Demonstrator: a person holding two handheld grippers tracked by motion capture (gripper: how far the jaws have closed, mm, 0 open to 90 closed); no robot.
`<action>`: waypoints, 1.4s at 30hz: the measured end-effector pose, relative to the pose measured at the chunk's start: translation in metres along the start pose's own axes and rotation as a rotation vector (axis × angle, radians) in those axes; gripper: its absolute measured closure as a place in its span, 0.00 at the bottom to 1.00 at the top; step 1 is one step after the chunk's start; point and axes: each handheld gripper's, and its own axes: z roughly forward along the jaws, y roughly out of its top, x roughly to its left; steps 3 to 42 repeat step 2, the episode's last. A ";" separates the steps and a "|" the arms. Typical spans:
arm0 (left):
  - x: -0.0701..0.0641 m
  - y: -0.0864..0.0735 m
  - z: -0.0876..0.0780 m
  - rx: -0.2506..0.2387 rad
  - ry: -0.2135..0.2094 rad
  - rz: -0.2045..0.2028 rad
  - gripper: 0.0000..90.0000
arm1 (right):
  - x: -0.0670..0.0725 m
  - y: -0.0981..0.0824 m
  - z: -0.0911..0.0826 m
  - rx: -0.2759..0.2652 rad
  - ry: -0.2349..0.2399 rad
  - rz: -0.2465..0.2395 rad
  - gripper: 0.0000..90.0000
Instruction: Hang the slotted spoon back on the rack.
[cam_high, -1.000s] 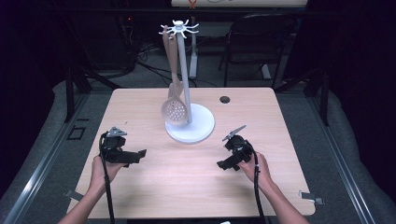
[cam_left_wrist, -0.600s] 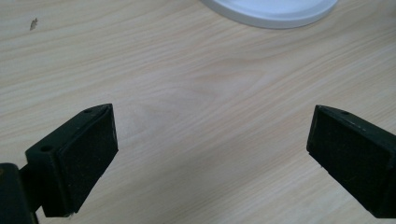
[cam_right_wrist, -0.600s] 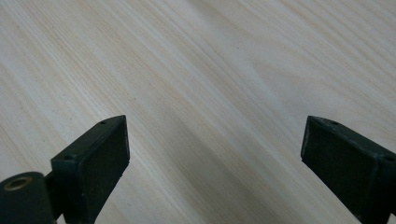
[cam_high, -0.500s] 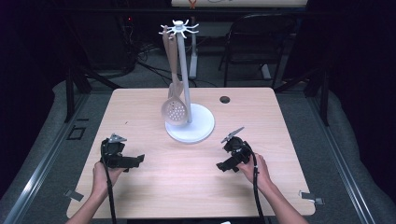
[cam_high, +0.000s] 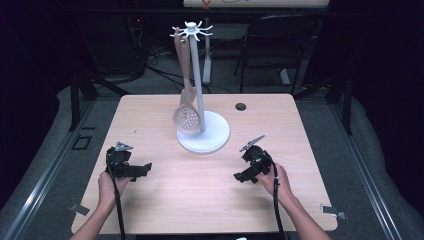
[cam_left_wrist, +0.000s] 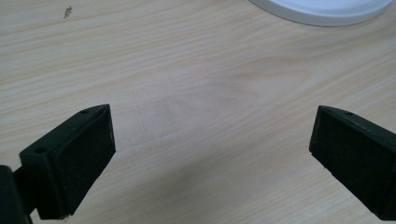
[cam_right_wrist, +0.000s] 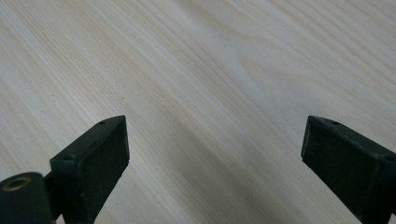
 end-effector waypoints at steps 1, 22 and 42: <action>0.001 0.000 -0.001 -0.010 0.001 -0.010 0.00 | -0.002 -0.001 -0.002 -0.009 0.000 0.004 0.08; 0.002 0.000 -0.002 -0.018 0.006 -0.017 0.00 | -0.003 -0.002 -0.005 -0.024 -0.001 0.023 0.07; 0.002 0.000 -0.002 -0.018 0.006 -0.017 0.00 | -0.003 -0.002 -0.005 -0.024 -0.001 0.023 0.07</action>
